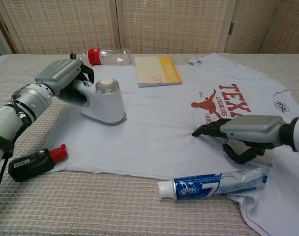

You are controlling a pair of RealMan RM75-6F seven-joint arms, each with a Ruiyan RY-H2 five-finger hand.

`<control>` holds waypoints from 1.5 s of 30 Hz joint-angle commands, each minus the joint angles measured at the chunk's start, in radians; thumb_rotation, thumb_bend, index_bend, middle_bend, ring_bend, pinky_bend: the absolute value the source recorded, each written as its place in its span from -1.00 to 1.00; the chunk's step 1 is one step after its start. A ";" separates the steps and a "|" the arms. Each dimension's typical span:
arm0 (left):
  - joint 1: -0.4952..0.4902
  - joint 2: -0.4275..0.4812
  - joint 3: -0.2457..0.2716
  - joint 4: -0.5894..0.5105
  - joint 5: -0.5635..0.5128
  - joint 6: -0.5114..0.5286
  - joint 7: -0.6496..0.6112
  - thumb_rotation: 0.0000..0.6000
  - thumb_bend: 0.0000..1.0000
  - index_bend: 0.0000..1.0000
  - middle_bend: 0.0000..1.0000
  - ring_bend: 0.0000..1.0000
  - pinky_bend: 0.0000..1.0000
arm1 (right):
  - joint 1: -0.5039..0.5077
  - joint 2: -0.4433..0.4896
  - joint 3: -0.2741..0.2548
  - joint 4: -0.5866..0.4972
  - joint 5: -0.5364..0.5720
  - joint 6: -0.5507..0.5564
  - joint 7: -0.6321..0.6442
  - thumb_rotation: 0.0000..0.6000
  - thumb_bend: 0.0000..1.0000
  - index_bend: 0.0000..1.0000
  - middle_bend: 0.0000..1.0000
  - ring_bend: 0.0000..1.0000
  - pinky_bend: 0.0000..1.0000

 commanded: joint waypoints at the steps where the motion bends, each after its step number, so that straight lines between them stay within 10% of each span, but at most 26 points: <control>1: -0.019 -0.029 0.000 0.032 -0.004 -0.030 0.024 1.00 -0.32 0.80 0.99 0.68 0.28 | -0.001 0.001 0.000 0.001 0.001 0.001 0.002 0.57 0.77 -1.00 -0.96 -1.00 -1.00; 27: 0.225 0.124 0.155 -0.058 0.126 0.200 -0.075 1.00 -0.31 0.80 0.98 0.67 0.28 | 0.001 -0.006 -0.002 -0.012 -0.009 0.008 -0.005 0.58 0.77 -1.00 -0.96 -1.00 -1.00; 45: 0.195 0.188 -0.051 0.022 -0.098 -0.028 -0.070 1.00 -0.31 0.75 0.94 0.63 0.28 | -0.028 0.055 0.001 -0.072 -0.024 0.083 -0.013 0.57 0.77 -1.00 -0.96 -1.00 -1.00</control>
